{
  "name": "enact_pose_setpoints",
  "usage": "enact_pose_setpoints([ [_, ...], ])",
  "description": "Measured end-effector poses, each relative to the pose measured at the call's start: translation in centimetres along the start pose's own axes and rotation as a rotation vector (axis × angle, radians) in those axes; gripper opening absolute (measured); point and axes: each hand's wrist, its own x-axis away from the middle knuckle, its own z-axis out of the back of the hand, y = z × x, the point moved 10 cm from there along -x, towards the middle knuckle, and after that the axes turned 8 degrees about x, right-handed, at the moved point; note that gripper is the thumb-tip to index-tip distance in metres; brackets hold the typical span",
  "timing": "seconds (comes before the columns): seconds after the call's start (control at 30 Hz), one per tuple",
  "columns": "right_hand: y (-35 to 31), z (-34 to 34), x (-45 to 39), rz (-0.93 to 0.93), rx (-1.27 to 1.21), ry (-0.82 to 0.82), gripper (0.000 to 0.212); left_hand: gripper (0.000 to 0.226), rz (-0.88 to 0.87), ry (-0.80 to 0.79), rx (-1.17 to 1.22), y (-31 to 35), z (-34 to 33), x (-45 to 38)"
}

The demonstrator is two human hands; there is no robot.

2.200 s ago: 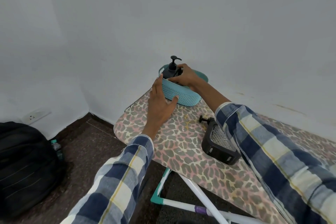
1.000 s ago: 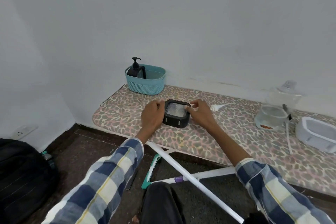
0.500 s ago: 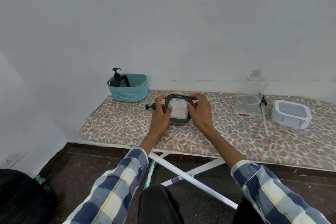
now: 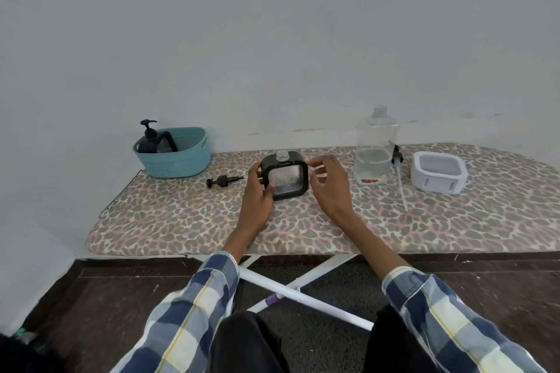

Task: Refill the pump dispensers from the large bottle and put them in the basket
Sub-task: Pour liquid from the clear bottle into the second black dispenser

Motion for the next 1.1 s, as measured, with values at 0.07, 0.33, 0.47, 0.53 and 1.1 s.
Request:
enact_pose_setpoints([
  [0.07, 0.5, 1.0, 0.3, 0.0, -0.002, 0.047, 0.015, 0.066, 0.031, -0.002, -0.01, -0.8, 0.1, -0.2],
  [0.33, 1.9, 9.2, 1.3, -0.01, 0.106, 0.481, 0.043, 0.069, 0.028, -0.029, 0.009, -1.0, -0.1, -0.3],
  [0.47, 5.1, 12.1, 0.6, -0.143, 0.163, 0.52, 0.073, 0.065, 0.008, -0.015, 0.019, -0.4, 0.0, -0.1],
  [0.53, 6.7, 12.6, -0.1, -0.194, 0.159, 0.492, 0.088, 0.062, -0.009, 0.0, 0.014, 0.3, 0.1, 0.1],
  [1.1, 6.2, 7.7, -3.9, -0.041, 0.197, 0.047, 0.089, 0.058, -0.022, 0.038, -0.062, -0.2, 0.3, -0.2],
])
